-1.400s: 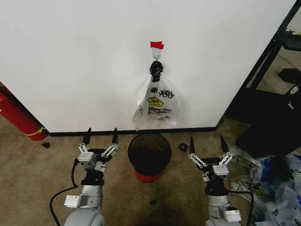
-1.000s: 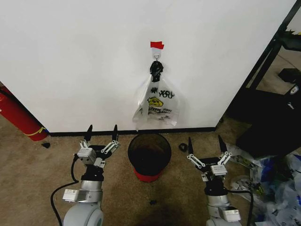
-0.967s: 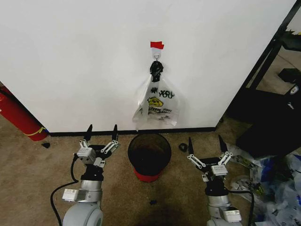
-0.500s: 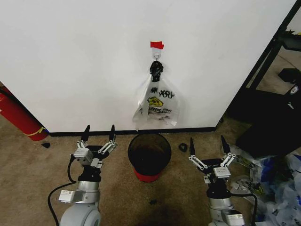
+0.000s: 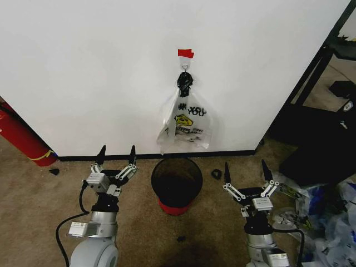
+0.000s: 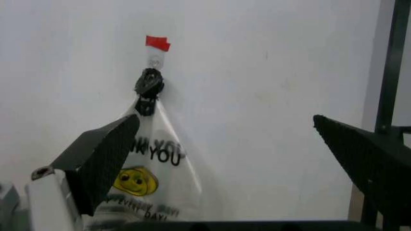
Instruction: Pick up the garbage bag from the wall and place it over the trash bin.
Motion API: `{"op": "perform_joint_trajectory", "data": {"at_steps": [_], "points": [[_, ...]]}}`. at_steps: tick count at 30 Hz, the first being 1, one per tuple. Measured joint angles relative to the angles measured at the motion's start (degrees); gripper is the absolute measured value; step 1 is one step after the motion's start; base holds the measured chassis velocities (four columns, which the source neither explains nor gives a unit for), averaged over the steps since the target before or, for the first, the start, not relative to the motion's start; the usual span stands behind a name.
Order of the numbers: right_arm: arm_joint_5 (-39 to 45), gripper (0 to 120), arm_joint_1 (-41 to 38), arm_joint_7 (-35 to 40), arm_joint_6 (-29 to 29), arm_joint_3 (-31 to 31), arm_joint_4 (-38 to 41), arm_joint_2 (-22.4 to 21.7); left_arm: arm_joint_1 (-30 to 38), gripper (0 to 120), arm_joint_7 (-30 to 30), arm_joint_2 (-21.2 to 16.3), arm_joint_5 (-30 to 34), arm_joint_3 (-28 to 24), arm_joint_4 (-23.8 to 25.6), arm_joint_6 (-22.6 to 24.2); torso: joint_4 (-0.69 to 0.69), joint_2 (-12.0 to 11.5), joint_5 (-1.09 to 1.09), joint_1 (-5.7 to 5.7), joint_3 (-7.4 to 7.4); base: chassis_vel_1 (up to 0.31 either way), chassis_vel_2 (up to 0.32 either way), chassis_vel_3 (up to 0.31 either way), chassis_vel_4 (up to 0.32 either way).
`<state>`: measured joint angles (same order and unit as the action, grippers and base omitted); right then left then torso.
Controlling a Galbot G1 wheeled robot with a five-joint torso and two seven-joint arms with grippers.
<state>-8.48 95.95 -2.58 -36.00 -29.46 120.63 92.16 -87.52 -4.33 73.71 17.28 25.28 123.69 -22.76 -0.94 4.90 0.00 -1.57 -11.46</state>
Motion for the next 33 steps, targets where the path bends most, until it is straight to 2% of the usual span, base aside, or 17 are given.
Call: {"op": "perform_joint_trajectory", "data": {"at_steps": [33], "points": [[0.1,100,-1.6,-0.3,0.4,0.3,-0.4,0.0,1.6,100,0.0,0.9,0.0,-0.4,-1.7,-0.5,0.00,0.0,0.00,0.00,0.00,0.000,0.000,0.000,0.000]]}}
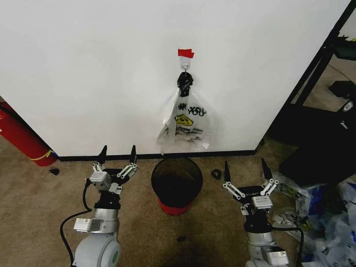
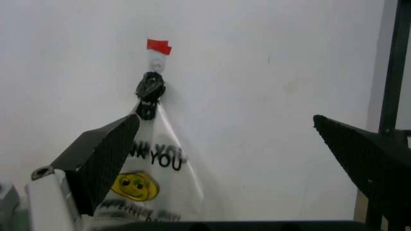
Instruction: Pick up the garbage bag from the wall and place it over the trash bin.
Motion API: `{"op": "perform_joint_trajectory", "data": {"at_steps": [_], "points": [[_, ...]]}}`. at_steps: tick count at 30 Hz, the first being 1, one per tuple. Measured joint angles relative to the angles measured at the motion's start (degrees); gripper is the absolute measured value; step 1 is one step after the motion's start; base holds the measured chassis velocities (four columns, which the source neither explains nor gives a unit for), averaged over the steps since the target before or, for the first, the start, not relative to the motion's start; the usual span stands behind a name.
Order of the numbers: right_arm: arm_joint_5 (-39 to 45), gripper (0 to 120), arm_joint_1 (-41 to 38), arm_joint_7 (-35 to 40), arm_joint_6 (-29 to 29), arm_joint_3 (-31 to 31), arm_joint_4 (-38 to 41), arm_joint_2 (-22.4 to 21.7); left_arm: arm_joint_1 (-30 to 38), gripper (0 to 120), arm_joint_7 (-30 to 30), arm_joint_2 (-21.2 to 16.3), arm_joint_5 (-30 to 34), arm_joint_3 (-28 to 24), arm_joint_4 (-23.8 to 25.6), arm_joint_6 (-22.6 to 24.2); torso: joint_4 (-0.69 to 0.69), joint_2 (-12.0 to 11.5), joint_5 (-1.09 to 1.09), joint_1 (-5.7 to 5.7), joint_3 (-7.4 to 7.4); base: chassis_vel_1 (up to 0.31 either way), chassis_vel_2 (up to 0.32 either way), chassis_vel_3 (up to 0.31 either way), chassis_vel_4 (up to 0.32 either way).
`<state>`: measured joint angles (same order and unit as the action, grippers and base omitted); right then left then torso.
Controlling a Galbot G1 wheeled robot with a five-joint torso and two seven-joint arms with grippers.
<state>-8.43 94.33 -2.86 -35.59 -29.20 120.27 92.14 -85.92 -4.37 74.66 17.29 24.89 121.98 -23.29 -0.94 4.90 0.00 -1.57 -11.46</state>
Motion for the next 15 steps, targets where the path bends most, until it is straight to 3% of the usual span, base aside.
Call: {"op": "perform_joint_trajectory", "data": {"at_steps": [15], "points": [[0.5,100,-1.3,0.1,0.3,0.0,-1.4,0.0,2.3,100,0.0,-0.1,0.0,-0.2,-1.7,0.8,0.00,0.0,0.00,0.00,0.00,0.000,0.000,0.000,0.000]]}}
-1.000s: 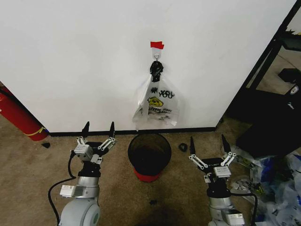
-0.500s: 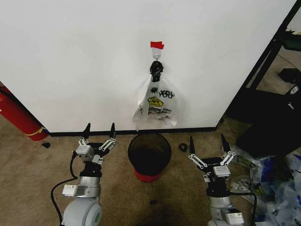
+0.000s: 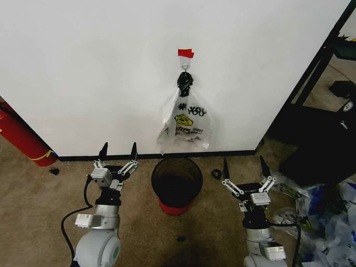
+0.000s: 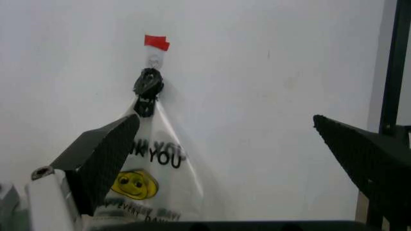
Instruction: Pick up the garbage bag from the wall and place it over the trash bin.
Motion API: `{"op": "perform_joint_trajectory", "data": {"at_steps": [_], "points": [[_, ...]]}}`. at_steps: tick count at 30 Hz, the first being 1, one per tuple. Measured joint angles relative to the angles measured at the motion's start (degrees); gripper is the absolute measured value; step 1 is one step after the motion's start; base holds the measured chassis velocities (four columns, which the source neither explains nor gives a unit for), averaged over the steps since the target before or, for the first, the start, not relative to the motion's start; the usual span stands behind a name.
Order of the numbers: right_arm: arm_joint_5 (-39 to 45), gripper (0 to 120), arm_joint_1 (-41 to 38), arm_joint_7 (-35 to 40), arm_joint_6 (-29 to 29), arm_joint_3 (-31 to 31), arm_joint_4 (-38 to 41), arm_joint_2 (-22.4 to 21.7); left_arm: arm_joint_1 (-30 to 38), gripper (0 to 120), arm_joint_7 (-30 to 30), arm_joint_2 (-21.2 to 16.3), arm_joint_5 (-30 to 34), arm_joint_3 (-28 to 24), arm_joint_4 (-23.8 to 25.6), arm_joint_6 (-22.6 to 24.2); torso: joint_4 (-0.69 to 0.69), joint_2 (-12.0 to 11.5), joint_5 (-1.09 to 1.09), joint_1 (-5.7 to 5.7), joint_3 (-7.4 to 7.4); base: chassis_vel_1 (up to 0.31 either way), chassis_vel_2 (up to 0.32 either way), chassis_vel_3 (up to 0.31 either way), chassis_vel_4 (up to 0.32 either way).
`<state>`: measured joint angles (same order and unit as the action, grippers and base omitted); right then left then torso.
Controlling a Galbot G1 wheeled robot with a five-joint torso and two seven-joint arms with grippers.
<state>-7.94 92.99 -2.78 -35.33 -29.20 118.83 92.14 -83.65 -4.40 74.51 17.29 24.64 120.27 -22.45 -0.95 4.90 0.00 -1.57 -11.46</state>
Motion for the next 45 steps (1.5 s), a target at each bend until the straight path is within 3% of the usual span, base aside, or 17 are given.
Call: {"op": "perform_joint_trajectory", "data": {"at_steps": [26,37,45], "points": [[-0.6,100,-1.7,2.5,4.2,1.7,2.9,-1.7,0.0,100,0.2,1.8,-3.5,-1.1,1.0,-0.9,-0.01,0.0,0.00,0.00,0.00,0.000,0.000,0.000,0.000],[-2.6,100,-1.6,6.5,11.2,1.6,5.5,-2.2,2.3,100,0.2,0.8,-2.0,-0.4,1.3,0.5,-0.02,0.0,0.00,0.00,0.00,0.000,0.000,0.000,0.000],[-1.2,100,-0.9,4.5,8.7,1.4,4.7,-3.1,2.1,100,0.2,1.3,-1.9,-0.3,0.5,0.5,0.00,0.0,0.00,0.00,0.00,0.000,0.000,0.000,0.000]]}}
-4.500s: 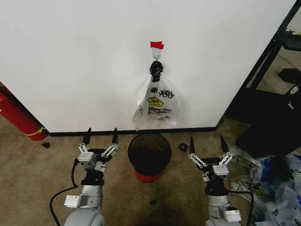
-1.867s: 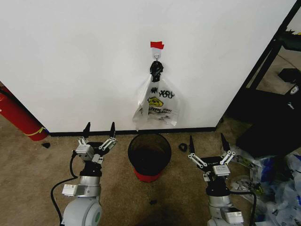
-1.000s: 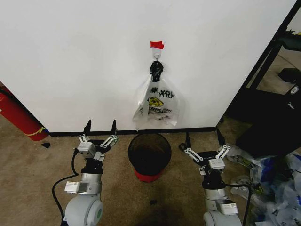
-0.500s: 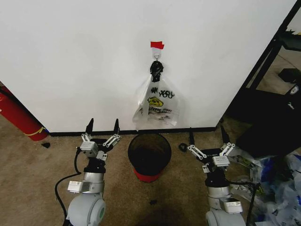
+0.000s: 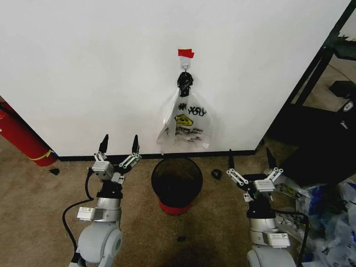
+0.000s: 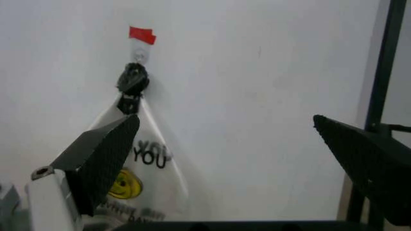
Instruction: Pick up the garbage bag from the wall and place it over the trash bin.
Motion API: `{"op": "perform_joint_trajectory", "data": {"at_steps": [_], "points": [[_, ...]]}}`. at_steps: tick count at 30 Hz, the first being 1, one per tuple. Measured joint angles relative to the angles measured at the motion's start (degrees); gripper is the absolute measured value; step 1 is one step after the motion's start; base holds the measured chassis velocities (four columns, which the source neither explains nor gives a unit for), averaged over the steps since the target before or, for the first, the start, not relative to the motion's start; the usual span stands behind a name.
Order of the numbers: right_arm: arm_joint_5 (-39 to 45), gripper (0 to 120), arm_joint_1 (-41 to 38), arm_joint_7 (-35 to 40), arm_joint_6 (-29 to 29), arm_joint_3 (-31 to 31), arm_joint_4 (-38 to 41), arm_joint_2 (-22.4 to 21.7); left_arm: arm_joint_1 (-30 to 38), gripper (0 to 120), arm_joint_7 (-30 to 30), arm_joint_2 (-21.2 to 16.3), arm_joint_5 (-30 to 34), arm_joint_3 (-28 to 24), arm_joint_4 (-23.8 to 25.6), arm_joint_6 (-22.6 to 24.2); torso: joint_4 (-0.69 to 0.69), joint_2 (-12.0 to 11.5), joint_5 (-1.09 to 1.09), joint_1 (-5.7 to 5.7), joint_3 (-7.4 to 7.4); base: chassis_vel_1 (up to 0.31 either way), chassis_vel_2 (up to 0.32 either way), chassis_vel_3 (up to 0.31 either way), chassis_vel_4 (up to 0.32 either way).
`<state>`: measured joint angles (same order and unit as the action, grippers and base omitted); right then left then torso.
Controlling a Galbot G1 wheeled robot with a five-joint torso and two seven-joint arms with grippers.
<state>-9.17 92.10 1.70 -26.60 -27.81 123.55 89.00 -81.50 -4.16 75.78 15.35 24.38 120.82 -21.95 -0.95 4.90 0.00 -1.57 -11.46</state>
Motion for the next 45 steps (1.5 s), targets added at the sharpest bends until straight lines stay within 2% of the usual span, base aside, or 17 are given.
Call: {"op": "perform_joint_trajectory", "data": {"at_steps": [3,7,9,12,13,17,18,20,24,31,38,45], "points": [[3.5,100,-1.9,-0.9,0.3,0.5,-1.5,-0.6,-0.3,100,0.0,0.4,-0.6,-0.2,-0.2,-0.2,0.00,0.0,0.00,0.00,0.00,0.000,0.000,0.000,0.000],[10.9,100,-5.8,-1.2,4.3,2.4,-2.8,-1.9,-1.1,100,0.0,0.5,-1.5,-0.1,-0.1,-0.7,-0.01,0.0,0.00,0.00,0.00,0.000,0.000,0.000,0.000],[20.0,100,-10.1,-1.7,8.2,4.9,-4.1,-3.7,-1.8,100,0.0,0.3,-2.1,0.3,-0.1,-1.1,-0.01,0.0,0.00,0.00,0.00,0.000,0.000,0.000,0.000],[35.6,100,-18.4,-2.8,10.4,8.2,-8.8,-4.6,-3.2,100,0.0,0.1,-3.2,0.7,0.0,-1.3,0.01,0.0,0.00,0.00,-0.01,0.000,0.000,0.000,0.000],[35.6,100,-18.4,-2.8,10.4,8.2,-8.8,-4.6,-3.2,100,0.0,0.1,-3.2,0.7,0.0,-1.3,0.01,0.0,0.00,0.00,-0.01,0.000,0.000,0.000,0.000],[63.2,100,-28.5,-2.8,14.0,12.4,-14.1,-2.2,-4.6,100,0.0,-0.1,-4.4,1.2,0.4,-1.3,0.02,0.0,-0.01,0.00,-0.01,0.000,0.000,0.000,0.000],[63.2,100,-28.5,-2.8,14.0,12.4,-14.1,-2.2,-4.6,100,0.0,-0.1,-4.4,1.2,0.4,-1.3,0.02,0.0,-0.01,0.00,-0.01,0.000,0.000,0.000,0.000],[72.2,100,-32.0,-3.8,15.2,13.1,-17.4,-0.7,-5.0,100,0.0,-0.1,-4.5,1.5,1.0,-1.2,0.01,0.0,-0.01,0.00,-0.01,0.000,0.000,0.000,0.000],[82.0,100,-37.3,-5.6,17.8,13.6,-22.5,1.0,-5.7,100,-0.1,0.1,-4.5,2.0,1.5,-1.2,0.00,0.0,-0.01,0.00,-0.01,0.000,0.000,0.000,0.000],[88.4,100,-45.5,-8.7,20.8,13.8,-30.3,3.1,-6.1,100,-0.3,1.1,-4.8,1.9,1.3,-1.4,0.01,0.0,-0.01,0.00,-0.01,0.000,0.000,0.000,0.000],[88.8,100,-51.2,-12.2,21.7,14.7,-36.7,3.1,-6.6,100,-0.6,2.1,-5.3,1.8,1.1,-2.0,0.01,0.0,0.00,0.00,0.00,0.000,0.000,0.000,0.000],[87.1,97,-52.1,-14.5,21.6,14.7,-38.9,3.1,-6.6,100,-1.0,2.0,-5.3,2.1,1.2,-2.1,0.00,0.0,0.00,0.00,0.00,0.000,0.000,0.000,0.000]]}}
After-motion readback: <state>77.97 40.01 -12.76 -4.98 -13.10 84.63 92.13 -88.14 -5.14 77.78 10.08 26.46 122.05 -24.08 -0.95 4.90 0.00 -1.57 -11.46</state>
